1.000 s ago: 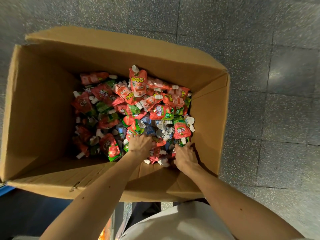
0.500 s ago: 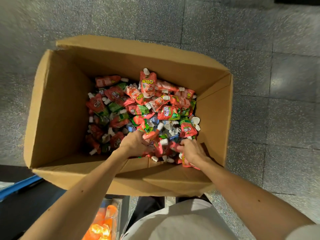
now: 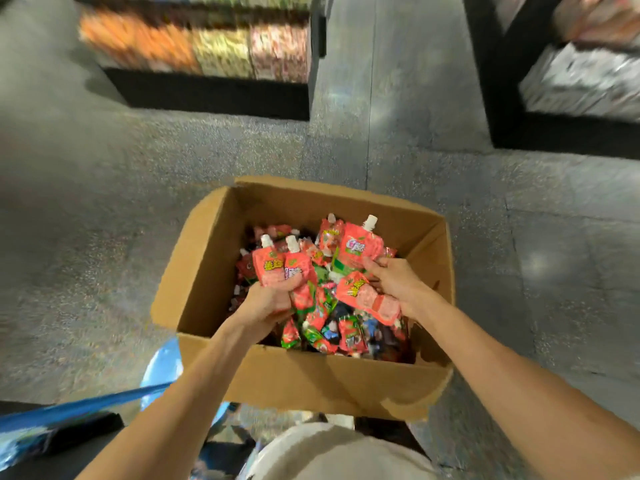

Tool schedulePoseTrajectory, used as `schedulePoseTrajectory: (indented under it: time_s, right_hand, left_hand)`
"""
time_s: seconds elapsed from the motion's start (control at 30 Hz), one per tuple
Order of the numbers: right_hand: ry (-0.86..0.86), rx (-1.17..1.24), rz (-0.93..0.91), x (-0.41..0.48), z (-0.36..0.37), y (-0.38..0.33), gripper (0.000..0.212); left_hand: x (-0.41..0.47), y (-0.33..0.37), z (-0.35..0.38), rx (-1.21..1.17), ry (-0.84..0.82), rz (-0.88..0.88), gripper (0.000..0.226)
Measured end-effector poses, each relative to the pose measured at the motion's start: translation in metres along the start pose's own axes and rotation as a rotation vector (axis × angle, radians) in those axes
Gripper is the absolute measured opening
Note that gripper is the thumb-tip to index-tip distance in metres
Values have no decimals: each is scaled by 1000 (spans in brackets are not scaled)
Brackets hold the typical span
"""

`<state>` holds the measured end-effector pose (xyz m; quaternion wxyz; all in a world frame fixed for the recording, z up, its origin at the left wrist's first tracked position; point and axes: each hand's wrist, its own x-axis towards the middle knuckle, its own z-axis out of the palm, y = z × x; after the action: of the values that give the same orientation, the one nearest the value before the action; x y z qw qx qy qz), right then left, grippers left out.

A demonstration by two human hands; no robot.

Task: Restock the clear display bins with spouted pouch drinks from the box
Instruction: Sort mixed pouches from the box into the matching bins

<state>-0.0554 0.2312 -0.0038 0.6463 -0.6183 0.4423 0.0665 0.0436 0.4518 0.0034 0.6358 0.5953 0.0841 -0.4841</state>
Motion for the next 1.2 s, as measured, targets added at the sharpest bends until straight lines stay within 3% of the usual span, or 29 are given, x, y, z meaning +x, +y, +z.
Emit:
schedulePoseTrajectory:
  time_s: [0.13,0.23,0.4,0.47,0.53,0.73,0.9,1.03,1.13,1.2]
  right_hand:
    - [3,117,-131,-35,29,-42,17]
    - [-27,223,-228,-68,50,-70,13]
    - [-86,151,-424,-125,82,-94,21]
    - [-151,141,-500,-158,96,-93,19]
    - [-217,139,-572,-191,112,-82,13]
    - [-461,107,-562,-287,169,-18,18]
    - [-780,88,-460,-388,225,46,14]
    - [-916,73,-436,-464,268,92,26]
    - [-969,16,-498,-517,293,125,23]
    - [-1053,-53,-503,-554,306,147,23]
  left_hand:
    - [-46,28,10,-159,55,105,21]
    - [-91,40,16,-276,0,192,16]
    - [-170,26,16,-475,-22,318,41]
    - [-204,12,24,-477,-8,384,35]
    - [-239,-4,35,-451,73,462,21]
    - [-338,-87,24,-570,342,535,22]
    - [-439,-167,2,-690,605,615,20]
    - [-517,-232,-16,-790,784,636,50]
    - [-578,-274,-33,-873,909,736,23]
    - [-620,-299,-43,-905,976,768,25]
